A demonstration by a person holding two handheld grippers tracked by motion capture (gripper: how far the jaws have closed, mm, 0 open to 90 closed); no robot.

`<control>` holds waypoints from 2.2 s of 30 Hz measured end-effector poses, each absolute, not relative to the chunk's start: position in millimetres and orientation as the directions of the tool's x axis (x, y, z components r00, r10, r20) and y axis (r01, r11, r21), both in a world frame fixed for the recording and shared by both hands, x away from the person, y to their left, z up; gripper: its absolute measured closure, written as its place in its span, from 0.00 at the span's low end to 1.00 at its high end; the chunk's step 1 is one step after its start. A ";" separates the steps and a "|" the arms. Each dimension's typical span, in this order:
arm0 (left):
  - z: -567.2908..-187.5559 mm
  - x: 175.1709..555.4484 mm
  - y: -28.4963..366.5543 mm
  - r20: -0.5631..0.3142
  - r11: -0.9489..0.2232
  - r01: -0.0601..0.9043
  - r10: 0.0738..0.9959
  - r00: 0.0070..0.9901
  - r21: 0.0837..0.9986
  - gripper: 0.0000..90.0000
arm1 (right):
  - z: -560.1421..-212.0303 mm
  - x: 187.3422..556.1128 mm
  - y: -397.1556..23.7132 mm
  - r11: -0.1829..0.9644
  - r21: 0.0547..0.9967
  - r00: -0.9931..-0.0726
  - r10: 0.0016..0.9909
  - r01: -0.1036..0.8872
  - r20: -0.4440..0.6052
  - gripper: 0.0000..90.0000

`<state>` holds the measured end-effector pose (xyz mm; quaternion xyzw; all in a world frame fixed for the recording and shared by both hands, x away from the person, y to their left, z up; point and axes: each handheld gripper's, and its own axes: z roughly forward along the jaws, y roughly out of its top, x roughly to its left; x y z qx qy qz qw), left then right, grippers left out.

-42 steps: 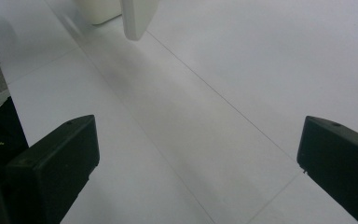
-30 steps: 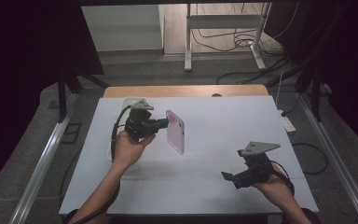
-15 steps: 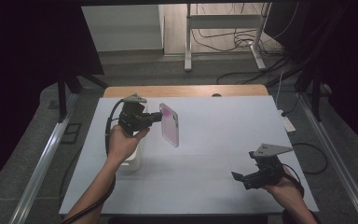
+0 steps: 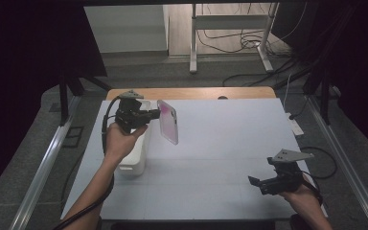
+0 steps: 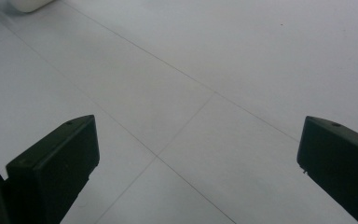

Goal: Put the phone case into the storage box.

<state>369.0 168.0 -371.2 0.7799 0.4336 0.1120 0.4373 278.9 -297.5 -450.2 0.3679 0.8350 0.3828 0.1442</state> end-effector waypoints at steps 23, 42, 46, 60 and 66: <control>-360.8 380.3 204.4 -0.180 -0.205 0.597 0.835 0.519 0.775 0.98 | -447.3 266.3 -327.0 0.368 0.745 -0.598 0.800 0.557 0.052 0.00; -361.0 401.5 228.2 -0.141 -0.165 0.615 0.898 0.416 0.771 0.98 | -447.8 266.0 -326.3 0.391 0.733 -0.606 0.795 0.556 0.035 0.00; -363.1 407.6 230.8 -0.135 -0.152 0.622 0.911 0.390 0.768 0.98 | -448.0 266.2 -326.2 0.390 0.734 -0.606 0.794 0.556 0.038 0.00; -373.8 426.2 240.8 -0.157 -0.103 0.642 0.929 0.335 0.760 0.98 | -448.0 266.3 -326.6 0.392 0.734 -0.615 0.787 0.554 0.044 0.00; -377.4 432.3 244.6 -0.149 -0.095 0.645 0.938 0.314 0.758 0.98 | -448.0 266.3 -326.6 0.393 0.735 -0.617 0.786 0.553 0.044 0.00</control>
